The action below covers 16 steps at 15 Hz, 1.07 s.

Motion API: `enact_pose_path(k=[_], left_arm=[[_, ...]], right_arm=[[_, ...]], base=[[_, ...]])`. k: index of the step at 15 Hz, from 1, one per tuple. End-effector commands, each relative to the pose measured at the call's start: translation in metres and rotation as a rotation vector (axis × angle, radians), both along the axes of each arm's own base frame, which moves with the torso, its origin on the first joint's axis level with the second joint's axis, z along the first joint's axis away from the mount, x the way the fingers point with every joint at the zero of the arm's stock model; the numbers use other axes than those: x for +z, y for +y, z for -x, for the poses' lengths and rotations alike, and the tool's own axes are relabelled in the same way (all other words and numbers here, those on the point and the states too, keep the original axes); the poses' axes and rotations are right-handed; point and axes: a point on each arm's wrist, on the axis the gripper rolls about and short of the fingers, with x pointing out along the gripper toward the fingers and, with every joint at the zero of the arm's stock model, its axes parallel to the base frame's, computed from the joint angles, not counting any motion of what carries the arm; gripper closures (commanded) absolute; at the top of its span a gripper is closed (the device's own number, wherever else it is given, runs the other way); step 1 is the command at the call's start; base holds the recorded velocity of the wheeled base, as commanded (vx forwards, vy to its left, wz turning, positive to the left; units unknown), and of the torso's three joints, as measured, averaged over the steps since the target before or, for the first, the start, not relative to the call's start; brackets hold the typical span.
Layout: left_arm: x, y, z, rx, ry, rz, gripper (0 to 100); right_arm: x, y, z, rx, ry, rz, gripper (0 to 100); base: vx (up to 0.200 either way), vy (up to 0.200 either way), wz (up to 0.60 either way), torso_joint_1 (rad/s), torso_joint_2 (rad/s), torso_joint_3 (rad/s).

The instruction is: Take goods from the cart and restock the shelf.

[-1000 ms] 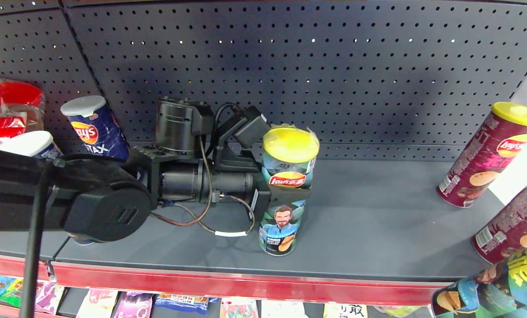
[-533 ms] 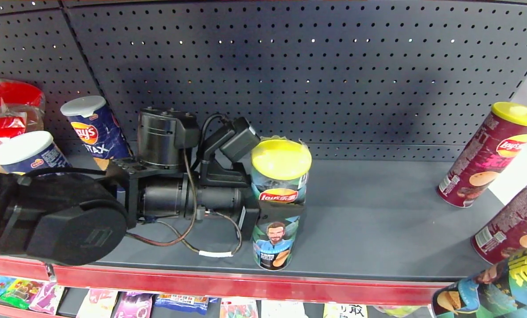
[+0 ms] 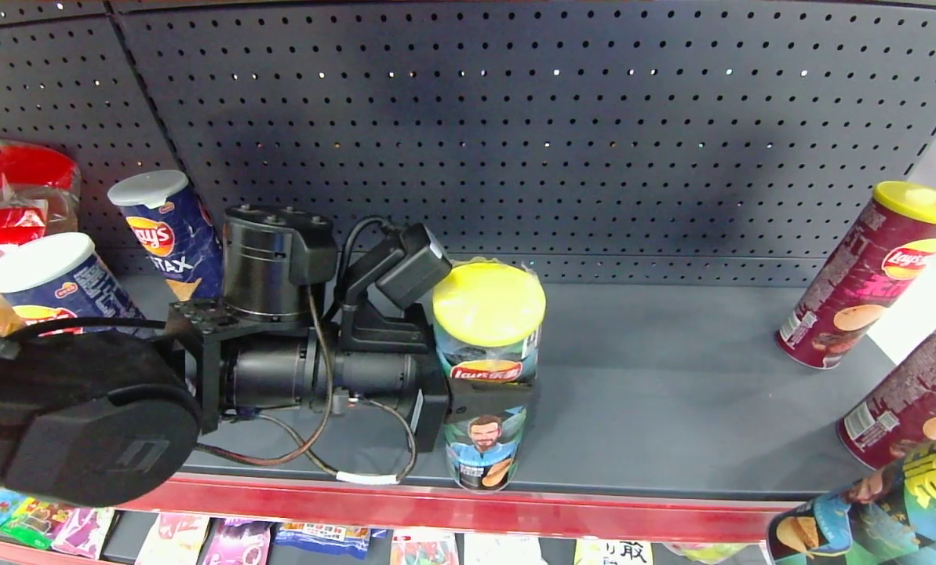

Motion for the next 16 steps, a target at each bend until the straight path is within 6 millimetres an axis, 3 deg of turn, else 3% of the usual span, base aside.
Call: enact_pose_path(k=[1,7,11,16], left_arm=[[0.000,0.000,0.000,0.001,-0.001,0.000,0],[-0.001,0.010,0.010,0.013,0.005,-0.007,0],[-0.004,0.047,0.041,0.062,0.016,-0.021,0],[-0.009,0.083,0.068,0.190,0.007,-0.042,0]], right_arm=[[0.000,0.000,0.000,0.001,0.001,0.001,100],[0.004,0.003,-0.006,0.005,0.011,0.005,100],[0.026,0.016,-0.033,0.021,0.042,0.020,100],[0.033,0.039,-0.072,0.072,0.127,0.059,100]], base=[[0.000,0.000,0.00,0.000,0.00,0.000],[0.000,0.000,0.00,0.000,0.00,0.000],[0.000,0.000,0.00,0.000,0.00,0.000],[0.000,0.000,0.00,0.000,0.00,0.000]])
